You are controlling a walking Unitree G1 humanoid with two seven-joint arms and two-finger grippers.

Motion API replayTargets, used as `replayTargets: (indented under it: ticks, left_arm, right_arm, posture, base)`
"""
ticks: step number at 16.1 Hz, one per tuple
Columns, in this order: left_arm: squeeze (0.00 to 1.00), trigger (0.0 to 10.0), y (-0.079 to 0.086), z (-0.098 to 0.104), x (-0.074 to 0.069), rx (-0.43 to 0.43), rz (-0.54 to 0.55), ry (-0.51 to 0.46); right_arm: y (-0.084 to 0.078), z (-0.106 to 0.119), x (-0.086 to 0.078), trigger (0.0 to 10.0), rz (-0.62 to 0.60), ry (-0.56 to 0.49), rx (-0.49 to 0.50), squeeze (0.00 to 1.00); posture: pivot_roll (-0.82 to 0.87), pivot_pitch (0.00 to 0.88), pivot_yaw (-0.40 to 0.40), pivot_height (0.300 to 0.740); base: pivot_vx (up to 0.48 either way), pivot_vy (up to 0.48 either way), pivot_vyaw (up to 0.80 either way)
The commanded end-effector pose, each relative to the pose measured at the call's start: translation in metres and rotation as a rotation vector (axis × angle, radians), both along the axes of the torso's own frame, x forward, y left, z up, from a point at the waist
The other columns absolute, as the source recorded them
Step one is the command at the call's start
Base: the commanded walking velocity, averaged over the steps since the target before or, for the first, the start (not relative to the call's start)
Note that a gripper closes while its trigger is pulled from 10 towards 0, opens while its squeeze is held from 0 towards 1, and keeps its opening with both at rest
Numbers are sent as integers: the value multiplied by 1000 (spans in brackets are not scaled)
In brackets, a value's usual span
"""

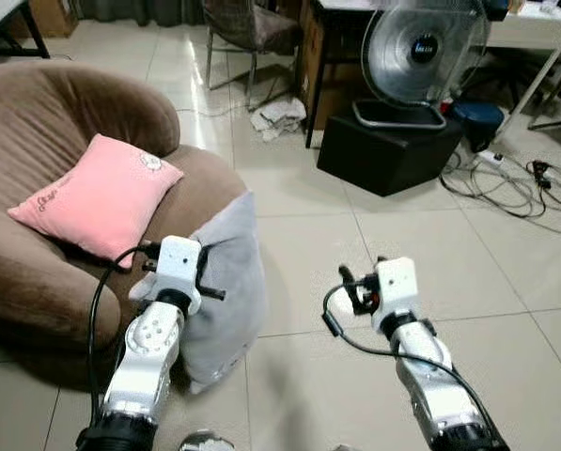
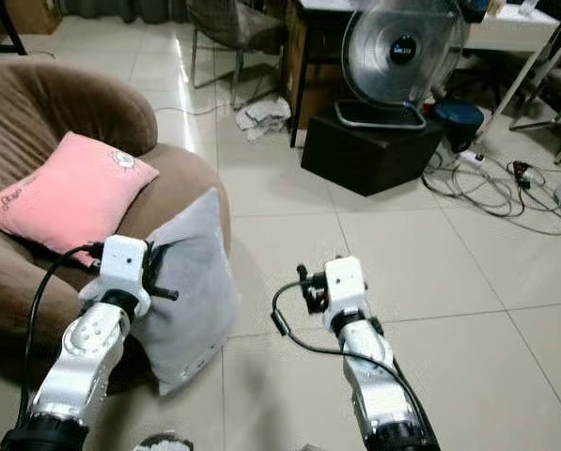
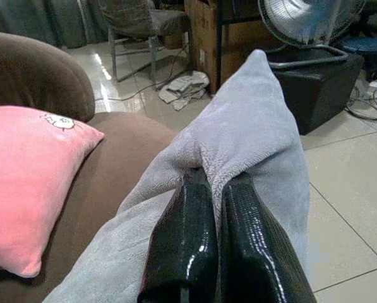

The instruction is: Move the pillow to the sofa from floor

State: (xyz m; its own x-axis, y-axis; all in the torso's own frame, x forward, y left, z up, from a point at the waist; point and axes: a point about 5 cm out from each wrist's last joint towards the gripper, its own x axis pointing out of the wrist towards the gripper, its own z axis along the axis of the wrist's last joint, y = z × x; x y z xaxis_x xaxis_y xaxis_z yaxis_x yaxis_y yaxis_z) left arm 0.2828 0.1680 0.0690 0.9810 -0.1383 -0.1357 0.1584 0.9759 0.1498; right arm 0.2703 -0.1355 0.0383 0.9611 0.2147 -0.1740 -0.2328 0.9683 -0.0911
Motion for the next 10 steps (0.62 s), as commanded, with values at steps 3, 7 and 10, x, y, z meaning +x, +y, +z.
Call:
replayTargets:
  ticks: [3,7,10]
  left_arm:
    - [0,0,-9,16,6,6,-40,-81]
    - [0,0,-15,16,7,12,-67,-83]
    - [0,0,-14,16,9,36,-62,-84]
  right_arm:
    - [1,-1,0,10000,6,3,-9,0]
    - [-1,0,1,10000,4,-6,-10,0]
    - [0,-1,1,10000,11,-4,-16,0]
  posture:
    - [159,34,-60,740]
    - [152,23,-55,740]
    - [152,17,-55,740]
  base:
    - [476,0,0]
    - [436,0,0]
    - [416,-84,0]
